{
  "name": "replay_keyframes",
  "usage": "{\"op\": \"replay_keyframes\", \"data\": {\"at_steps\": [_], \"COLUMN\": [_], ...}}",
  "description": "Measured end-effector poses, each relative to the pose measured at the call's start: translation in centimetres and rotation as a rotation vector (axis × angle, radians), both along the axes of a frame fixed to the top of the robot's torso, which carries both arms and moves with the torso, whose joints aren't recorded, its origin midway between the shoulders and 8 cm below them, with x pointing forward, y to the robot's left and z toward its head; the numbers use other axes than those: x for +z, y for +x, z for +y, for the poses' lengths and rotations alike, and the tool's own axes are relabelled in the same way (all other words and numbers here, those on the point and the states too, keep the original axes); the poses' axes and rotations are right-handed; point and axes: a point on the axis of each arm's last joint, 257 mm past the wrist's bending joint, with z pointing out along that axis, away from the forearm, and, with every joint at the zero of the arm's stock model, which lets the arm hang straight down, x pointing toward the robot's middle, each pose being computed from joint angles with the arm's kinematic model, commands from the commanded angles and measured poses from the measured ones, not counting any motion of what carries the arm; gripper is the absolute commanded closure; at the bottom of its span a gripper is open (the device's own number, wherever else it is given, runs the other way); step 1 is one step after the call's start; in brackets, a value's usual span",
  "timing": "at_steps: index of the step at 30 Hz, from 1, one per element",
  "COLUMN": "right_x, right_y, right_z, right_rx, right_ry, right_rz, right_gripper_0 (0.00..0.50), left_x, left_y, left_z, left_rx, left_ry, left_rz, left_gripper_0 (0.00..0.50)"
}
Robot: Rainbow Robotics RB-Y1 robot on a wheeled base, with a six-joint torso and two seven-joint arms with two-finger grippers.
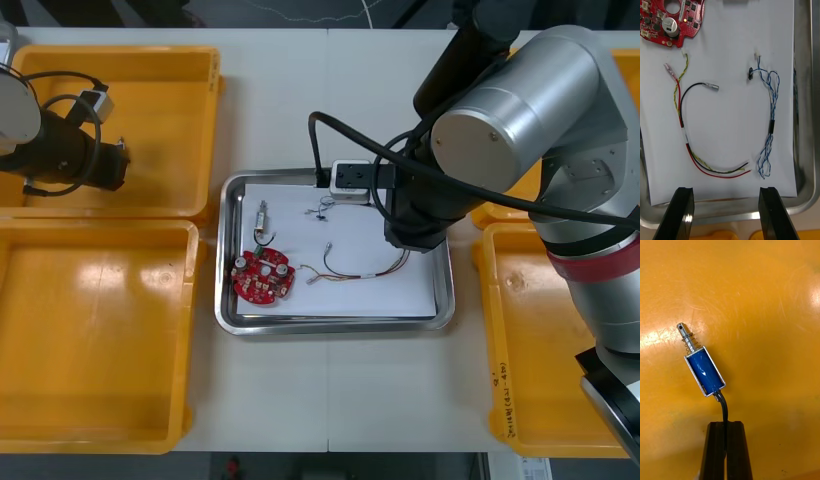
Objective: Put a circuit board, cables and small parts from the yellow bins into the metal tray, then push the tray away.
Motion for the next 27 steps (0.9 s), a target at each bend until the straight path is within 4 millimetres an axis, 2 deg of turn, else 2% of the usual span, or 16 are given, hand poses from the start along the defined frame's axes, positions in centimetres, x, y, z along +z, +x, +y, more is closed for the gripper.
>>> {"op": "replay_keyframes", "data": {"at_steps": [1,7,10,15,20,27], "right_x": [0.4,3.9,5.0,4.7,4.1,5.3], "right_y": [-0.2,-0.5,-0.9,-1.7,-2.0,-2.0], "right_z": [-0.2,0.2,0.1,-1.4,-3.6,-6.8], "right_rx": [-0.012,-0.127,-0.171,-0.262,-0.427,-0.593], "right_ry": [0.003,0.13,0.179,0.233,0.332,0.439], "right_rz": [0.0,-0.064,-0.088,-0.057,0.015,-0.013], "right_gripper_0": [0.0,0.0,0.0,0.0,0.0,0.0], "left_x": [0.0,0.0,0.1,0.4,1.8,2.4], "left_y": [0.0,-0.1,-0.1,-0.1,-1.2,-2.7], "left_z": [0.0,-0.1,-0.2,-0.1,0.1,1.3], "left_rx": [0.0,0.001,0.0,0.002,0.001,0.022], "left_ry": [0.0,-0.016,-0.025,-0.029,-0.042,-0.026], "left_rz": [0.0,-0.001,-0.003,-0.005,0.018,0.074], "left_gripper_0": [0.0,0.0,0.0,0.0,0.0,0.0]}}
